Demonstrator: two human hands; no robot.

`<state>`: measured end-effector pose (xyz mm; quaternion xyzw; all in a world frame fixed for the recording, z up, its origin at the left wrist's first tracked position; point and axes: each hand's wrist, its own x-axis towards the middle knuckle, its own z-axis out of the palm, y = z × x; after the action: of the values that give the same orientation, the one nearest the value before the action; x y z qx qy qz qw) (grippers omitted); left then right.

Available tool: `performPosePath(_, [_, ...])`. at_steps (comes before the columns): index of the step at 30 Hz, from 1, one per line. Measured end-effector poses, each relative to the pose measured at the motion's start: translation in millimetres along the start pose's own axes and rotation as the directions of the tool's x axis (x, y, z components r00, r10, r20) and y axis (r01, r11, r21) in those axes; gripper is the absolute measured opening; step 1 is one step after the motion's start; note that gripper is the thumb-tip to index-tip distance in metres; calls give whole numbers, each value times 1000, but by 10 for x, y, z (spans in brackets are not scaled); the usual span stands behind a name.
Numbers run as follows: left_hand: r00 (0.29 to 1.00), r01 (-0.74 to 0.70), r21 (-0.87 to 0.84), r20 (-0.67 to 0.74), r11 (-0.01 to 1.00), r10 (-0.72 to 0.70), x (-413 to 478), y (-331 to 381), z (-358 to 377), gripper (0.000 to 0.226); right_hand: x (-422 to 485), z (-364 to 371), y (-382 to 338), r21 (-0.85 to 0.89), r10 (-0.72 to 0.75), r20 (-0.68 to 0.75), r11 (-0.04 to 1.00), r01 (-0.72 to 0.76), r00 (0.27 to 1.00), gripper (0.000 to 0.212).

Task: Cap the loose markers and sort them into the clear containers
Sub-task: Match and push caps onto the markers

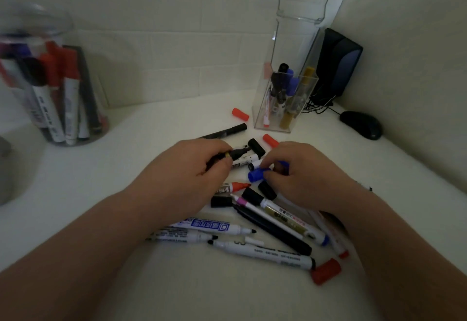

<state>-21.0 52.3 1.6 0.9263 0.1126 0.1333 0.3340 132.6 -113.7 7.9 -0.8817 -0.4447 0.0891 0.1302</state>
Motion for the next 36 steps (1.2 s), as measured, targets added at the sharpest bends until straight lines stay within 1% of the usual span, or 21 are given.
performPosePath(4, [999,-35,42,-4,998,36,-7,-7,7,25,-10,-9,32,-70,-36,57,997,40,998,26])
performPosePath(6, [998,-62,48,-1,997,63,-7,-8,16,25,-2,-16,33,-78,-49,72,995,55,996,28])
performPosePath(9, [993,-120,53,15,991,120,-8,-17,30,26,-24,-38,37,-70,-82,73,994,87,994,24])
performPosePath(11, [989,-150,36,10,988,150,-10,-27,30,28,-82,-82,49,-37,-85,45,996,87,995,18])
performPosePath(12, [987,-163,31,2,986,163,-11,-30,26,29,-127,-121,56,8,-73,21,997,73,997,15])
performPosePath(14, [982,-188,36,-13,981,189,-6,-47,27,30,-230,-222,73,161,-42,-57,986,51,997,11])
performPosePath(16, [978,-205,40,-29,978,207,-3,-59,30,31,-324,-320,92,331,-17,-163,941,71,986,12])
performPosePath(17, [975,-218,42,-40,975,219,-4,-60,31,31,-363,-353,96,405,-10,-191,910,88,981,13])
performPosePath(20, [960,-271,46,-59,962,273,-16,-39,25,30,-422,-345,100,549,14,-170,832,83,985,15])
performPosePath(21, [958,-279,46,-56,959,281,-20,-28,22,31,-427,-328,88,570,9,-152,817,80,988,15])
performPosePath(24, [950,-306,62,-50,950,309,-30,-7,21,33,-426,-292,61,622,-37,-131,775,111,991,25])
performPosePath(26, [942,-329,69,-46,942,333,-32,7,30,33,-425,-277,40,614,-80,-137,775,148,987,23])
performPosePath(30, [912,-408,73,-14,910,410,-32,30,52,27,-429,-184,-22,473,-169,-165,851,229,972,23])
performPosePath(34, [891,-445,89,-52,891,450,-45,18,29,25,-440,-137,-56,309,-221,-257,904,297,941,21])
performPosePath(36, [881,-458,118,-74,881,468,-47,24,14,26,-444,-122,-82,264,-242,-293,909,322,925,23])
